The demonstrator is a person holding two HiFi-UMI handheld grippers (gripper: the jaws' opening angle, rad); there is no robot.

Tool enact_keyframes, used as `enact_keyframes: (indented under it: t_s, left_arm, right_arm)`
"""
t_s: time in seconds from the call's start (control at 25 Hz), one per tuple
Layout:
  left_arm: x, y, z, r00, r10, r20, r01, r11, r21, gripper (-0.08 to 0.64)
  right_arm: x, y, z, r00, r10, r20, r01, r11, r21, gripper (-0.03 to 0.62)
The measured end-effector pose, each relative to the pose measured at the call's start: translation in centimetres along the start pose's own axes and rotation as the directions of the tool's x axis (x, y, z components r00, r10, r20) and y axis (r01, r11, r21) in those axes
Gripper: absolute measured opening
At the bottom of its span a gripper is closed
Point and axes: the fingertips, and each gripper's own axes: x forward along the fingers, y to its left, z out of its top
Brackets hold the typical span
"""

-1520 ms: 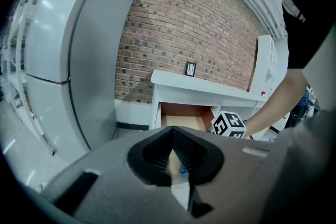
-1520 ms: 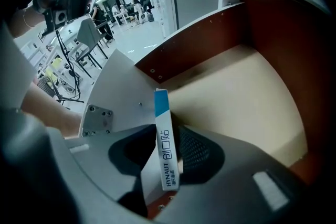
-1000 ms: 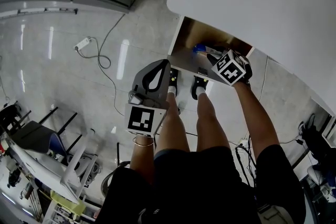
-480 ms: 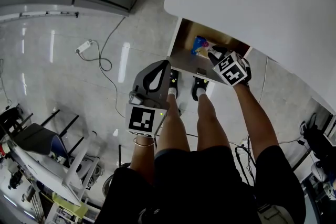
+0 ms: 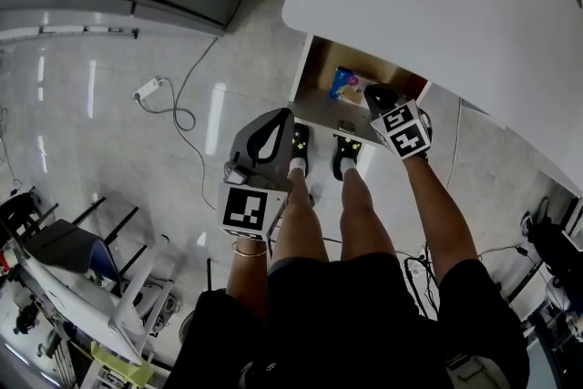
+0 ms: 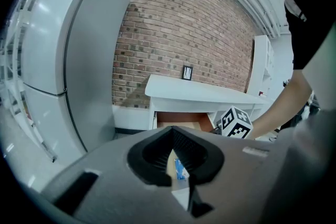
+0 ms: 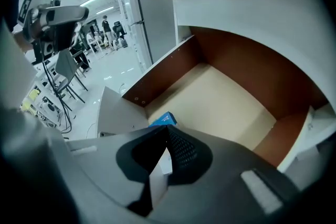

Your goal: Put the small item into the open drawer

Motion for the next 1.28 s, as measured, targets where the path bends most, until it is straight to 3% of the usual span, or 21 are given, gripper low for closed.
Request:
enact_keyframes:
  t_s: [0.28, 0.6, 0.92, 1.28]
  left_arm:
    - [-1.0, -0.1, 1.7, 1.000, -0.002, 0.018, 0.002, 1.000, -0.001, -0.003]
    - [-2.2, -0.4, 3.7, 0.999, -0.005, 0.035, 0.006, 1.000, -0.030, -0.003]
    - [-3.6, -1.4, 6.7, 0.998, -0.021, 0.053, 0.024, 0.999, -0.047, -0.003]
    - [-5.1, -2.8, 10.0, 0.995, -0.045, 0.085, 0.047, 0.999, -0.026, -0.003]
  right_arm:
    - [-3.3, 0.4, 1.7, 0.994, -0.040, 0.103, 0.028, 0.993, 0.118, 0.012]
    - [-7.9, 0.7, 4.2, 0.968, -0.092, 0.234, 0.034, 0.970, 0.242, 0.012]
    - [-13.5, 0.8, 6.2, 0.925, -0.154, 0.349, 0.014, 0.928, 0.371, 0.012]
    - [-19.0, 1.6, 8.7, 0.878, -0.192, 0.438, -0.014, 0.905, 0.425, 0.012]
